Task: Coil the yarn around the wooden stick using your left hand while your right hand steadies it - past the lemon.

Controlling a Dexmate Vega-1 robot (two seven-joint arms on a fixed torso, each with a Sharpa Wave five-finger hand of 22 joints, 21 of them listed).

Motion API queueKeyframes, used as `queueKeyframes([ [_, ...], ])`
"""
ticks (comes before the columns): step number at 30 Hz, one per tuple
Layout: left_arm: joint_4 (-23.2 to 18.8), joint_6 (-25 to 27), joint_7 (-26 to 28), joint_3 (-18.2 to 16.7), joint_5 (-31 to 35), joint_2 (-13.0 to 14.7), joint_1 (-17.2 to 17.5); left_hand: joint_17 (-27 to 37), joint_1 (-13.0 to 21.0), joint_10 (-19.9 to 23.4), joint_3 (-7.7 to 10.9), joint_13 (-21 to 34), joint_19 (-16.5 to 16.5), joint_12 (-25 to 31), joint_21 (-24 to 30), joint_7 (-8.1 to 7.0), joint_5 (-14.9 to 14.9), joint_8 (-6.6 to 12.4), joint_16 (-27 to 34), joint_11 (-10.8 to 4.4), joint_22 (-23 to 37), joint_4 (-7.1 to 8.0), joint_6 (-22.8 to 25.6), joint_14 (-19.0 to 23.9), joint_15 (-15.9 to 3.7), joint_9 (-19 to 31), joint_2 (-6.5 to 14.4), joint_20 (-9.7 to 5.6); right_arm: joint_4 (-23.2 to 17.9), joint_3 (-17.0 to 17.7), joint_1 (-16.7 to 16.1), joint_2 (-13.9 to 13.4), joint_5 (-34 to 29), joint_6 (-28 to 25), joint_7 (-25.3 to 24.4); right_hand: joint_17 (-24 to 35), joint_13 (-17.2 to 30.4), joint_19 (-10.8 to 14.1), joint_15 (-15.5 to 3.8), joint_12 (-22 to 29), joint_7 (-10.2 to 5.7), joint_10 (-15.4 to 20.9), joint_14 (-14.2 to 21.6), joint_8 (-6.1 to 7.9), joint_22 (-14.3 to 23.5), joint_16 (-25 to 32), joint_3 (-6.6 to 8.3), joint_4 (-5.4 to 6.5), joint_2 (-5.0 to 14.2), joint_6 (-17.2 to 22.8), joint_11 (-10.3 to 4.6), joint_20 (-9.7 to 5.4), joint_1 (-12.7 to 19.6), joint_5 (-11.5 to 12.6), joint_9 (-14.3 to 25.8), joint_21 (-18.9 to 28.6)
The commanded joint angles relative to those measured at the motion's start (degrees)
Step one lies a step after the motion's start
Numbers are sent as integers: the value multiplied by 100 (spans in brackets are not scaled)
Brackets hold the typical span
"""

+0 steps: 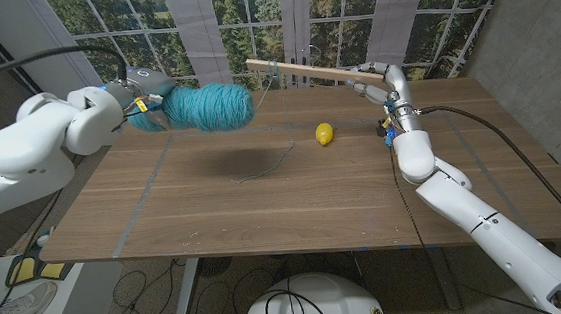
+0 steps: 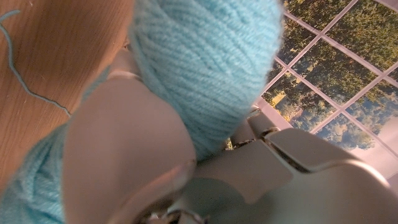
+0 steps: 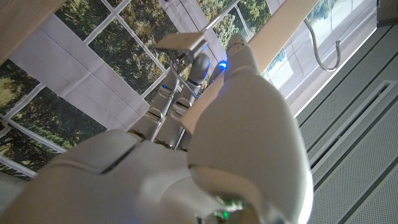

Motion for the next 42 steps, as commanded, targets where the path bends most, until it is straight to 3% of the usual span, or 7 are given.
queueKeyframes([
  [1,146,295,103,-68,268,-2,466,559,1183,319,12,-3,-12,-2,36,2,43,-1,9,-237,7,41,295,1397,-1541,10,1212,-696,-422,-163,131,-395,190,-1225,595,10,-5,-18,-493,-15,11,143,71,-16,7,-16,20,25,445,34,102,-703,390,15,-12,24],
  [13,393,615,192,191,414,17,594,568,1186,326,10,-7,-25,-21,50,11,44,-11,-2,-227,5,40,301,1407,-1541,14,1212,-693,-645,-443,383,-893,706,-2360,1429,15,-20,-31,-490,-32,79,154,101,-64,7,0,27,23,448,57,133,-675,425,4,-54,30],
  [27,577,1046,384,1069,961,275,379,570,1191,323,10,-41,-36,-67,73,10,46,-35,-25,-214,3,42,285,1410,-1539,18,1219,-690,-676,-771,726,-1250,1279,-3403,2073,25,-25,-13,-490,-44,77,172,139,-107,9,33,36,14,451,72,165,-617,474,-11,-66,55],
  [32,629,1223,462,1545,1607,299,227,541,1212,290,25,-64,-50,-120,102,29,40,-114,-77,-229,5,38,128,1387,-1543,26,1246,-705,-661,-812,807,-1317,1551,-3713,2188,39,-60,-14,-481,-95,127,122,120,-186,7,59,56,11,474,-1,227,-459,505,-24,-106,71],
  [39,877,1378,1041,1680,1618,202,361,484,1233,256,48,-109,-79,-183,128,38,19,-163,-144,-191,7,32,46,1363,-1548,37,1277,-723,-706,-908,867,-1423,1710,-3943,2161,23,-200,39,-484,-161,234,192,133,-235,-8,91,119,-22,508,8,293,-316,581,-39,-154,92],
  [40,908,1399,697,1855,1804,177,196,440,1258,215,65,-136,-89,-225,146,32,1,-196,-196,-174,10,13,-15,1327,-1551,41,1282,-738,-730,-898,869,-1444,1761,-4015,2166,-15,-233,58,-484,-176,248,207,111,-244,-12,63,132,-31,509,13,309,-269,595,-43,-165,97],
  [42,957,1469,648,1988,2069,212,167,212,1307,125,118,-226,-189,-350,163,-19,-95,-293,-478,-150,-2,-36,-156,1067,-1564,50,1279,-721,-735,-878,885,-1474,1876,-4071,2210,-82,-311,29,-459,-246,259,157,38,-280,-22,-4,145,-31,492,-15,363,-173,585,-57,-196,78],
])
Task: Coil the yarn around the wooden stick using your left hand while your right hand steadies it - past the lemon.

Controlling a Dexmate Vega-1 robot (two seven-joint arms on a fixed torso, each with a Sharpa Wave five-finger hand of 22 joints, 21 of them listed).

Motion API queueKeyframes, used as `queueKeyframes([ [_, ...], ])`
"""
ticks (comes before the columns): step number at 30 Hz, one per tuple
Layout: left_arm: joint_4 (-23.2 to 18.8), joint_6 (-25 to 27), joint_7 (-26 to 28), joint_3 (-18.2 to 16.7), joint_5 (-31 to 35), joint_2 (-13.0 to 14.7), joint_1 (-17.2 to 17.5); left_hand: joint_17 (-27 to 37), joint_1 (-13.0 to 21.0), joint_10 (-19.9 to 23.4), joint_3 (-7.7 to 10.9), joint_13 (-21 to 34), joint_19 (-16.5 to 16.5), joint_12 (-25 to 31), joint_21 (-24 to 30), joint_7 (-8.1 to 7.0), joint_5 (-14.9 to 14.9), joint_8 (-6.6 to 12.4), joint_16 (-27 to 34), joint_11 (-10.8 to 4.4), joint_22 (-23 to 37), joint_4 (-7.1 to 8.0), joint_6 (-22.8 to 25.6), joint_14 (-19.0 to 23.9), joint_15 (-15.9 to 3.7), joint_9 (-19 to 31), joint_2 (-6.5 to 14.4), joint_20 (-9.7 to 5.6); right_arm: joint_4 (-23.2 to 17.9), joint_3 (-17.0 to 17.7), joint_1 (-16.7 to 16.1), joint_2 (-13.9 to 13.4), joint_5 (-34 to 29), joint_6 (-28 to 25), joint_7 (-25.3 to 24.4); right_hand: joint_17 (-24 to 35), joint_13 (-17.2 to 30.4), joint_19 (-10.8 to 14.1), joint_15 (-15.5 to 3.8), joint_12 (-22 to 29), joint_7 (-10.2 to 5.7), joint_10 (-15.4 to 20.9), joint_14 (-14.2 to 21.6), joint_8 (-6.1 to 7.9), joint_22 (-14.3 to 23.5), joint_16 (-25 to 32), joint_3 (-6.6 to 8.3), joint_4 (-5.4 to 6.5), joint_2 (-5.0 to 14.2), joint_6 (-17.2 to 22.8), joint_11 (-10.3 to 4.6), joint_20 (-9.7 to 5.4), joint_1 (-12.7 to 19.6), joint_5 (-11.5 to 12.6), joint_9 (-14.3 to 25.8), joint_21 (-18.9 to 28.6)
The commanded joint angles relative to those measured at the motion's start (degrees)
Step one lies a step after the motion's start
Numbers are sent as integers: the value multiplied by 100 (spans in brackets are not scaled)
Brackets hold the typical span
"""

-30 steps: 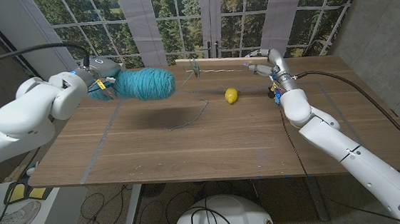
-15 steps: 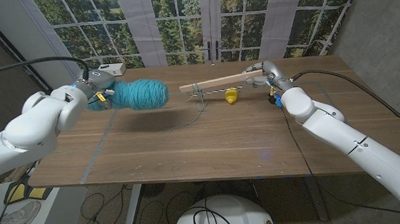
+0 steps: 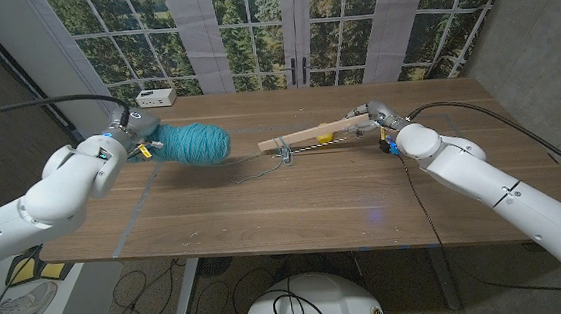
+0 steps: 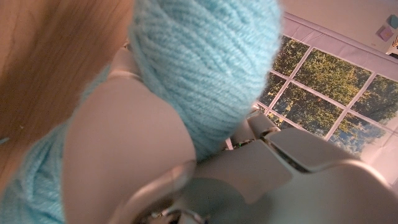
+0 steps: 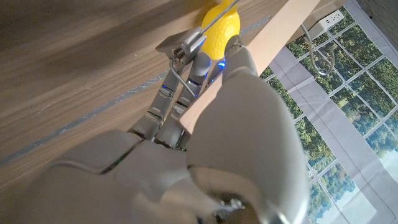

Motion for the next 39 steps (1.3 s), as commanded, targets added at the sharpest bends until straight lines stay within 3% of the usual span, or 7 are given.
queueKeyframes([
  [1,307,326,-96,738,785,-40,-223,-297,1303,-89,130,-163,-255,-267,58,-100,-214,-221,-525,-196,-12,-69,-372,853,-1559,26,1245,-695,-62,-84,144,-211,531,-614,213,-140,-139,-53,-398,-135,73,113,-81,-88,-9,-104,110,38,443,-76,302,-99,481,-34,-45,-17],
  [9,288,143,-1249,1109,1784,-92,-603,-1840,503,-2287,-170,-668,-1238,-967,-519,-637,-493,-698,-1105,-187,-87,119,-2099,-2340,-1465,-107,834,14,-112,-360,440,-336,570,-1159,325,-1374,-207,-238,-70,-545,4,-1187,-779,-800,-36,-1297,393,140,465,-1316,371,131,276,-287,-244,-232],
  [15,219,192,-966,867,1627,49,-349,-2256,-384,-3883,-751,-1055,-1937,-945,-1187,-617,-303,-734,-1084,247,-97,462,-3923,-4590,-645,-286,466,608,-104,-599,732,-437,634,-1676,556,-1727,-251,-413,151,-889,-20,-2362,-1655,-1490,-33,-1868,274,331,325,-2622,479,395,-213,-334,-472,-476],
  [25,87,300,-1551,718,1726,-34,-390,-2399,-1722,-6139,-1633,-1512,-3178,-924,-2395,-538,38,-738,-1075,720,-79,1168,-6318,-6708,396,-379,349,1306,-69,-680,883,-649,895,-1870,862,-2798,-831,-1831,745,-1563,-48,-5770,-5056,-1491,-7,-2286,-513,640,-335,-5369,817,473,-1277,-178,-877,-1527],
  [30,20,556,-1319,486,1499,-64,-159,-2384,-2447,-7284,-1875,-1559,-4165,-912,-3114,-446,-47,-715,-1079,1019,-44,1489,-7353,-7782,698,-378,717,1463,-214,-420,526,-704,940,-1495,436,-3016,-1007,-2250,890,-1525,-4,-6298,-5620,-1469,-11,-2247,-845,794,-542,-5790,924,540,-1645,-53,-924,-1837],
  [34,-104,720,56,-603,280,-373,755,-2365,-2809,-7562,-1948,-1556,-4444,-887,-3307,-392,-136,-707,-1042,1115,-28,1596,-7677,-8008,767,-376,921,1470,-300,-132,63,-648,860,-895,-197,-3126,-1114,-2378,1063,-1466,97,-6368,-5792,-1422,-13,-2196,-1067,998,-570,-5858,1053,769,-2049,25,-944,-1992],
  [39,-111,-695,1862,-2244,-1523,-1815,1547,-2362,-3102,-7537,-2008,-1561,-4484,-814,-3376,-388,-206,-650,-966,1093,-13,1640,-7679,-7951,730,-377,1060,1469,-189,148,-463,-486,629,229,-885,-3216,-1197,-2391,1190,-1434,142,-6371,-5887,-1375,-17,-2169,-1208,1159,-538,-5796,1180,930,-2374,52,-957,-2082],
])
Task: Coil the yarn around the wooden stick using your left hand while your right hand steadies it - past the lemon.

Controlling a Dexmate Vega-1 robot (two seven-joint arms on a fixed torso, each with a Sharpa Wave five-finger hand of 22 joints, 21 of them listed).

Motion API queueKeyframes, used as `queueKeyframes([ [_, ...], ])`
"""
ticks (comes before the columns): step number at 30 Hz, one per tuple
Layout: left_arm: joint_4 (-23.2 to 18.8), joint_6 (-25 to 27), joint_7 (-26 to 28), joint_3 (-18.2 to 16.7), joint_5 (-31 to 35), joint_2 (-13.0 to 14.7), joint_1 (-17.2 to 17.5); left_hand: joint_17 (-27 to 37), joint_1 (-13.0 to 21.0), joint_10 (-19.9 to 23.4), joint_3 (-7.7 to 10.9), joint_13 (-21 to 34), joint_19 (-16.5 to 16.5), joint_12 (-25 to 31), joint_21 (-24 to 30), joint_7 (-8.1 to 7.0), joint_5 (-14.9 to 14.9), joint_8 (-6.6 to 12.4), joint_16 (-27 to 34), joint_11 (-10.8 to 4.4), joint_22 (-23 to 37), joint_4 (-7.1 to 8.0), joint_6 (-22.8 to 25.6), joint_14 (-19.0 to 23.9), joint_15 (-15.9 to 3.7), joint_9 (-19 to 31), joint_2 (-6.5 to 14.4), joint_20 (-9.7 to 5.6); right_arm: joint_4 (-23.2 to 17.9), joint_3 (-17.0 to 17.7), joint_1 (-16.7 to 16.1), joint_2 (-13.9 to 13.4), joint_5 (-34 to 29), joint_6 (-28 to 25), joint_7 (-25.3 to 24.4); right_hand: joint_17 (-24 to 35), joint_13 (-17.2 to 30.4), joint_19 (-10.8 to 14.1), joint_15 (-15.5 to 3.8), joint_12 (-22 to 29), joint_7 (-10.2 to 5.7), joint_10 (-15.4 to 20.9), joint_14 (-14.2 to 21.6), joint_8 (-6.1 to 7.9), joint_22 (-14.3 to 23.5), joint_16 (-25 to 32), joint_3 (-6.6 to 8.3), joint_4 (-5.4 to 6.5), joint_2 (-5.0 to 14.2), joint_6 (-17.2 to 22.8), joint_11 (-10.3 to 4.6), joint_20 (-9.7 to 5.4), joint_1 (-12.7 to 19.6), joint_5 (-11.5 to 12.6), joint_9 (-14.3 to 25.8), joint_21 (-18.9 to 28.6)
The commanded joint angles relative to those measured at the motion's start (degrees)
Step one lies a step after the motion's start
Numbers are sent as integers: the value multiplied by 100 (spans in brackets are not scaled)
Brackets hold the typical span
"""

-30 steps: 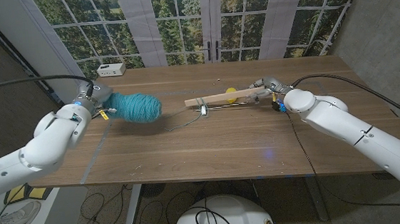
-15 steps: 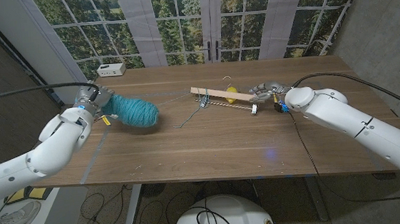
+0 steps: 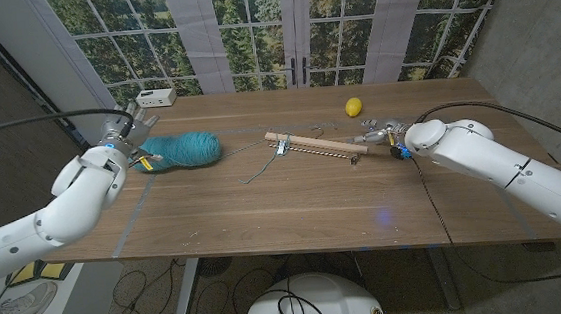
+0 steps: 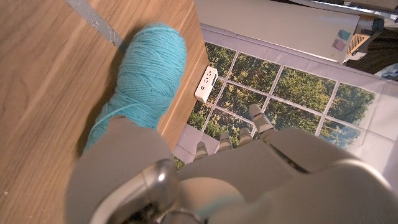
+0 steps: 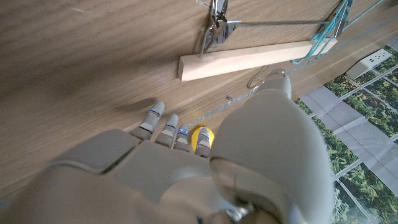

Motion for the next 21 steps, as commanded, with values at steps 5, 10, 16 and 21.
queueKeyframes([
  [5,110,-2753,3852,-3143,-3876,-2528,1728,-57,-380,-369,-1,-57,-354,345,93,-138,-188,228,233,-198,13,-137,-652,-102,-271,-21,206,-18,269,705,-1245,359,-480,2879,-1760,-187,-154,285,-27,124,-39,197,88,130,-3,119,-211,195,81,271,95,90,-492,42,-8,-51],
  [10,230,-3624,4536,-3144,-4272,-3068,1632,-94,-274,171,106,-96,185,450,154,-195,-255,274,266,-301,-7,-283,-134,370,-495,-31,221,-280,558,828,-1401,631,-602,3836,-1914,-405,-306,599,-133,199,-163,537,333,190,-10,174,-285,209,148,565,-58,15,-718,59,-28,-67],
  [16,739,-5259,4089,-3202,-6092,-3514,1337,-104,-222,425,177,-110,389,473,151,-75,-279,256,258,-327,-12,-339,77,584,-600,-37,260,-489,947,985,-1537,1053,-652,5055,-2042,-741,-538,1182,-153,240,-194,947,744,205,-16,233,-328,208,315,838,-141,-246,-1029,57,-48,-48],
  [21,1137,-6335,3838,-3091,-6762,-3651,1156,-108,-185,609,229,-120,421,483,103,80,-290,281,224,-300,-16,-379,331,660,-694,-44,263,-540,1177,1079,-1614,1306,-695,5956,-1975,-935,-686,1486,-112,269,-142,1254,1081,218,-21,293,-328,268,526,1060,-44,-304,-1292,30,-58,-70],
])
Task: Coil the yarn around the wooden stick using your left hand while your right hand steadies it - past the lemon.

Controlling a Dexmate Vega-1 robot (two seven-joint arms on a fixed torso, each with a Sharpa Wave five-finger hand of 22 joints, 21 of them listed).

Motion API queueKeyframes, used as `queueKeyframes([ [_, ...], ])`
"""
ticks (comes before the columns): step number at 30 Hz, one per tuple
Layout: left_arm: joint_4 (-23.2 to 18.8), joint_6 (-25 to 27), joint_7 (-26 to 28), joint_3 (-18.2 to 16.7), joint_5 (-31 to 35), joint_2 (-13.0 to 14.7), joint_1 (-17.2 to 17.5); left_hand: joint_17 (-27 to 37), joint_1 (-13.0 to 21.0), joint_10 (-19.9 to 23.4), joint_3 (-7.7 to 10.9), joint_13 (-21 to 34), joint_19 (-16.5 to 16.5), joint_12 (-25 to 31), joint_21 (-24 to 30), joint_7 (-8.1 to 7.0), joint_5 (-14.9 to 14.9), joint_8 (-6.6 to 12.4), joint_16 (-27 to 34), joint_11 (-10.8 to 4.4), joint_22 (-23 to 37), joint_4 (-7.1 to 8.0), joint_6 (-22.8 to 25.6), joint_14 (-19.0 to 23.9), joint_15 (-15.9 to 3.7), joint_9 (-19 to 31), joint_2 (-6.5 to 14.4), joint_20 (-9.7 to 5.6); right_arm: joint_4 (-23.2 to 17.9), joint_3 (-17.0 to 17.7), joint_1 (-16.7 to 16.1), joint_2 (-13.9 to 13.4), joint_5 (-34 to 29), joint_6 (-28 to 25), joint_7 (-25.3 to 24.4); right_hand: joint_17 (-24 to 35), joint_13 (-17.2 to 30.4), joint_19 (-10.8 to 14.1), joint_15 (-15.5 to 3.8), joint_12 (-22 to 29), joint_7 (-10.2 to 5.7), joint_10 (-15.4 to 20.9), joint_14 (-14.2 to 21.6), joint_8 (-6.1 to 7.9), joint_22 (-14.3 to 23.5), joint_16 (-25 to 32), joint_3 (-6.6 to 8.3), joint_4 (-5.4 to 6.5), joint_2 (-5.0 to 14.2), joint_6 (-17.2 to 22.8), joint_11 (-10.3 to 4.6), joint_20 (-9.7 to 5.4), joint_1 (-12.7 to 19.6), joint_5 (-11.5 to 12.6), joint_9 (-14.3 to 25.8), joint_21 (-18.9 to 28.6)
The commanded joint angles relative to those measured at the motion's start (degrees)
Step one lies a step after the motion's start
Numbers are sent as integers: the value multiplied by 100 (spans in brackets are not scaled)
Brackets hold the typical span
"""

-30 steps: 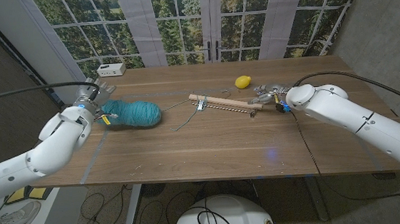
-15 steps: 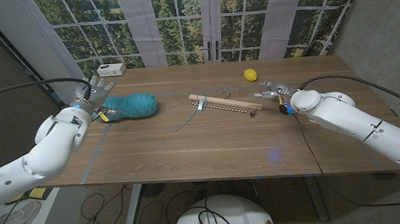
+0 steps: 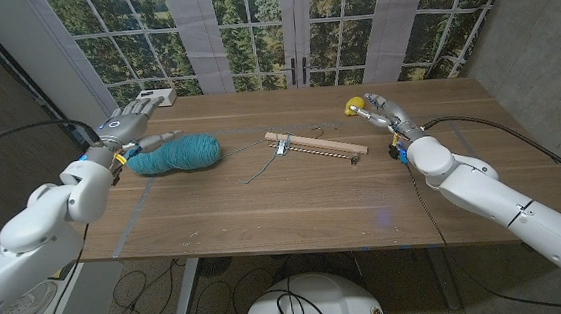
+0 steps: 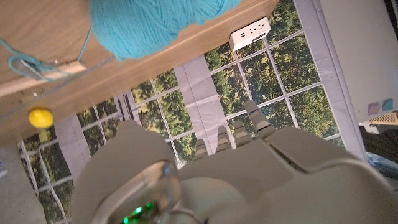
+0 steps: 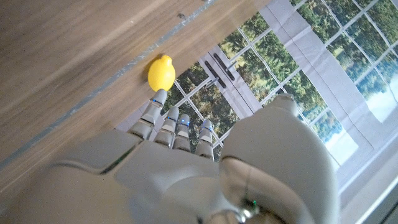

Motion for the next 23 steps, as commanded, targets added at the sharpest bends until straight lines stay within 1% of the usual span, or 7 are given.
queueKeyframes([
  [1,1000,-3992,435,-156,-3567,-1029,-402,11,92,212,52,11,61,52,-17,70,-41,25,7,-11,11,-64,272,111,-95,7,-48,-48,601,311,-360,668,-126,2504,-172,-107,-87,222,18,28,56,207,214,50,-6,63,-34,76,191,159,61,-48,-227,-17,-6,-10],
  [6,1218,-4154,-190,114,-4800,-1060,-590,12,123,433,108,4,199,60,-36,126,-46,7,6,-34,10,-96,485,295,-143,1,-5,-131,691,397,-438,904,167,3058,100,-174,-153,314,34,30,100,319,296,40,-8,70,-22,128,369,223,118,-63,-422,-41,-9,-36],
  [7,1324,-4234,-376,155,-4901,-968,-644,23,121,461,230,2,215,31,-56,171,-14,-30,-15,-13,17,-45,505,301,-131,2,186,-164,742,411,-442,961,267,3198,188,-189,-167,337,32,26,103,332,320,36,-9,73,-20,139,409,233,121,-67,-471,-47,-10,-41],
  [8,1384,-4267,-421,189,-4911,-949,-665,31,106,487,349,0,245,12,-58,207,20,-37,-19,7,25,21,564,325,-120,4,296,-170,782,427,-448,1009,372,3308,277,-257,-247,370,16,-5,112,376,327,5,-3,55,114,192,802,259,101,-108,-674,-35,-12,-90],
  [11,1602,-4474,-740,375,-5579,-1058,-782,55,-34,547,1020,-4,268,-91,-85,384,237,-110,-60,39,58,398,676,330,-142,11,366,-257,831,495,-504,1141,452,3498,318,-352,-353,430,-121,-30,274,466,333,-38,0,29,423,185,914,276,27,-374,-821,-2,-16,-146],
  [16,1953,-4682,-1327,735,-6616,-1193,-944,57,-255,529,1518,-7,324,-196,-84,638,425,-197,-97,-20,72,520,574,314,-227,14,346,-445,821,630,-747,1453,248,3768,-13,-417,-427,502,-179,-52,412,505,341,-65,9,16,705,206,937,282,23,-552,-927,26,-20,-161],
  [23,2476,-4684,-1376,919,-6521,-1034,-996,53,-536,370,1623,-7,223,-307,-144,643,465,-247,-159,-24,68,511,373,171,-241,12,234,-512,686,655,-1057,1774,-158,3690,-436,-472,-486,563,-154,-44,554,598,415,-70,10,29,941,198,921,324,89,-552,-1003,42,-22,-174],
])
